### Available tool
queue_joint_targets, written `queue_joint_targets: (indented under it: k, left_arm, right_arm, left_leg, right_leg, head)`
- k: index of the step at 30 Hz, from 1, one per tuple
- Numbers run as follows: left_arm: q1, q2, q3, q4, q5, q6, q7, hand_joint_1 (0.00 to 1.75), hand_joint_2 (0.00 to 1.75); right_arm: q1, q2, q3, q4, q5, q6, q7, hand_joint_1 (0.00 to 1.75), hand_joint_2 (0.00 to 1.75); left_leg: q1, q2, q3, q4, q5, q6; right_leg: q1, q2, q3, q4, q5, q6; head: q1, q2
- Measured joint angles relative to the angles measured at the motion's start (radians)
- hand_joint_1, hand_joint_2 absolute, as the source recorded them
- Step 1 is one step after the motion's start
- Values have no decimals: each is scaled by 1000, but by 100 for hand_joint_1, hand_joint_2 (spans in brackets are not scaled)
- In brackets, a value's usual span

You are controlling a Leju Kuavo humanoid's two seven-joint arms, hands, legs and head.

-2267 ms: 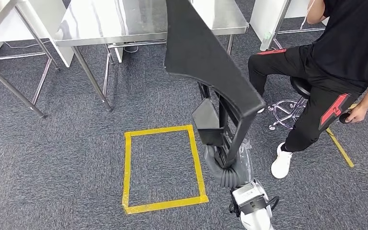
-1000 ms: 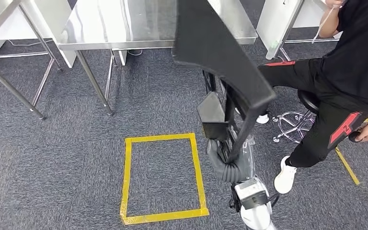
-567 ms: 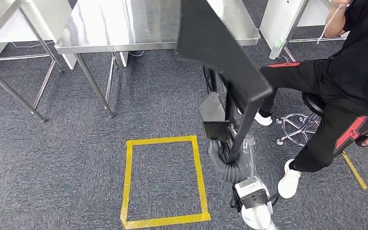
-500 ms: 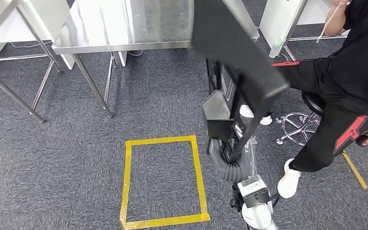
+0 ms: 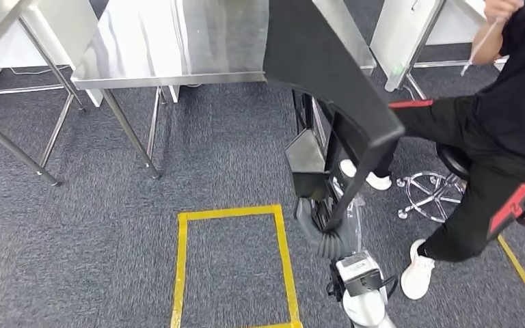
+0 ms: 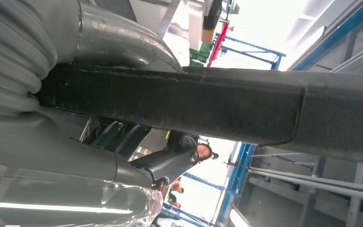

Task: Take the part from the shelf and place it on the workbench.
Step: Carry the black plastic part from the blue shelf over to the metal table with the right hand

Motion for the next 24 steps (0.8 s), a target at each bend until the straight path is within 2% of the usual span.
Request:
queue_joint_targets:
  k: [1, 2, 4, 5, 6, 7, 8, 9, 10, 11, 12, 13, 15, 16, 17, 19, 20, 21, 22, 23, 24]
  left_arm:
    - [0, 1, 0, 0, 1, 1, -4, 0, 175]
    - [0, 2, 1, 0, 2, 2, -6, 0, 175]
    - [0, 3, 2, 0, 3, 3, -9, 0, 175]
    - [0, 3, 4, 0, 3, 3, -9, 0, 175]
    - [1, 2, 6, 0, 3, 3, -10, 0, 175]
    - [1, 2, 8, 0, 4, 3, -10, 0, 175]
    - [2, 2, 10, 0, 4, 3, -10, 0, 175]
    - [2, 1, 11, 0, 4, 3, -10, 0, 175]
    - [2, 1, 13, 0, 4, 3, -10, 0, 175]
    - [2, 1, 14, 1, 4, 3, -9, 0, 175]
    - [3, 2, 15, 1, 5, 3, -9, 0, 175]
    - [3, 3, 15, 1, 5, 3, -9, 0, 175]
    - [3, 4, 15, 1, 5, 3, -8, 0, 175]
    - [2, 4, 15, 1, 5, 3, -8, 0, 175]
    - [1, 4, 15, 1, 5, 2, -8, 0, 175]
    - [1, 3, 15, 1, 5, 0, -8, 0, 175]
    - [1, 3, 16, 1, 5, -1, -7, 0, 175]
    - [2, 3, 16, 1, 5, 0, -7, 0, 175]
    - [2, 3, 16, 1, 4, 0, -7, 0, 175]
    - [2, 4, 16, 1, 4, 0, -7, 0, 175]
    - [3, 4, 16, 1, 4, 0, -7, 0, 175]
  right_arm:
    - [0, 0, 0, 0, 0, 0, -2, 175, 175]
    - [1, -1, 0, 0, 1, 0, -3, 175, 175]
    - [4, -2, 1, 0, 0, 0, -5, 175, 175]
    - [7, -2, 1, 1, 0, 0, -6, 175, 175]
    - [8, -3, 1, 1, 0, 0, -6, 175, 175]
    - [9, -3, 1, 2, 0, 0, -6, 175, 175]
    - [9, -3, 1, 2, 0, 1, -6, 175, 175]
    - [8, -3, 1, 2, 0, 1, -6, 175, 175]
    - [7, -3, 1, 3, -1, 1, -6, 175, 175]
    - [6, -3, 1, 4, -1, 1, -6, 175, 175]
    - [5, -2, 1, 5, -1, 2, -6, 175, 175]
    - [4, -2, 1, 5, -1, 2, -6, 175, 175]
    - [1, 0, 1, 6, -1, 2, -6, 175, 175]
    - [-2, 1, 1, 6, -1, 2, -6, 175, 175]
    - [-4, 3, 1, 6, -1, 2, -6, 175, 175]
    - [-5, 4, 1, 6, -1, 2, -6, 175, 175]
    - [-4, 4, 1, 7, -1, 2, -6, 175, 175]
    - [-4, 4, 1, 7, -1, 2, -6, 175, 175]
    - [-3, 4, 1, 7, -1, 2, -6, 175, 175]
    - [-3, 4, 1, 7, -2, 1, -6, 175, 175]
    - [-4, 4, 1, 7, -2, 1, -6, 175, 175]
  left_leg:
    - [3, -1, 15, -5, 0, 5]
    - [4, -1, 24, -9, -2, 8]
    - [4, -5, 33, -9, -14, 11]
    - [4, -7, 40, -9, -22, 11]
    - [4, -10, 50, -9, -31, 10]
    - [4, -12, 62, -9, -41, 9]
    - [4, -14, 76, -9, -52, 7]
    - [3, -16, 87, -8, -64, 3]
    - [2, -17, 97, -6, -76, -1]
    - [0, -18, 102, -7, -89, -7]
    - [-2, -17, 109, -2, -98, -13]
    - [-2, -16, 117, 1, -105, -19]
    - [-1, -10, 125, 29, -116, -30]
    - [1, -7, 112, 61, -124, -35]
    - [4, -3, 83, 111, -137, -41]
    - [9, 1, -1, 227, -184, -51]
    - [11, 2, -38, 262, -207, -54]
    - [13, 3, -62, 268, -216, -56]
    - [15, 4, -69, 240, -200, -55]
    - [15, 5, -63, 186, -160, -52]
    - [15, 6, -49, 126, -100, -47]
  right_leg:
    - [0, 0, -18, 33, -9, 1]
    - [-1, 0, -54, 89, -23, -1]
    - [-1, 0, -149, 213, -66, -4]
    - [-1, 0, -188, 248, -89, -4]
    - [-1, 0, -211, 249, -97, 0]
    - [-2, 0, -216, 219, -86, 9]
    - [-2, 0, -209, 163, -50, 22]
    - [-2, -2, -200, 97, 3, 33]
    - [-2, -5, -191, 43, 45, 33]
    - [-1, -7, -183, 8, 78, 26]
    - [-1, -9, -180, -9, 96, 11]
    - [-2, -8, -169, -10, 97, -7]
    - [-9, -5, -144, -14, 102, -31]
    - [-10, -5, -128, -15, 98, -40]
    - [-11, -5, -118, -15, 91, -46]
    - [-10, -4, -103, -15, 76, -52]
    - [-10, -3, -95, -15, 67, -51]
    - [-10, -1, -85, -15, 58, -50]
    - [-10, 0, -71, -15, 47, -48]
    - [-10, 0, -57, -15, 35, -46]
    - [-10, 0, -44, -16, 25, -43]
  head:
    - [1, 0]
    - [3, 0]
    - [6, 0]
    - [7, 0]
    - [7, 0]
    - [7, 0]
    - [7, 0]
    - [8, 0]
    - [8, 0]
    - [8, 0]
    - [8, 0]
    - [8, 0]
    - [8, 0]
    - [8, 0]
    - [8, 0]
    - [7, 0]
    - [7, 0]
    - [7, 0]
    - [7, 0]
    - [7, 0]
    - [7, 0]
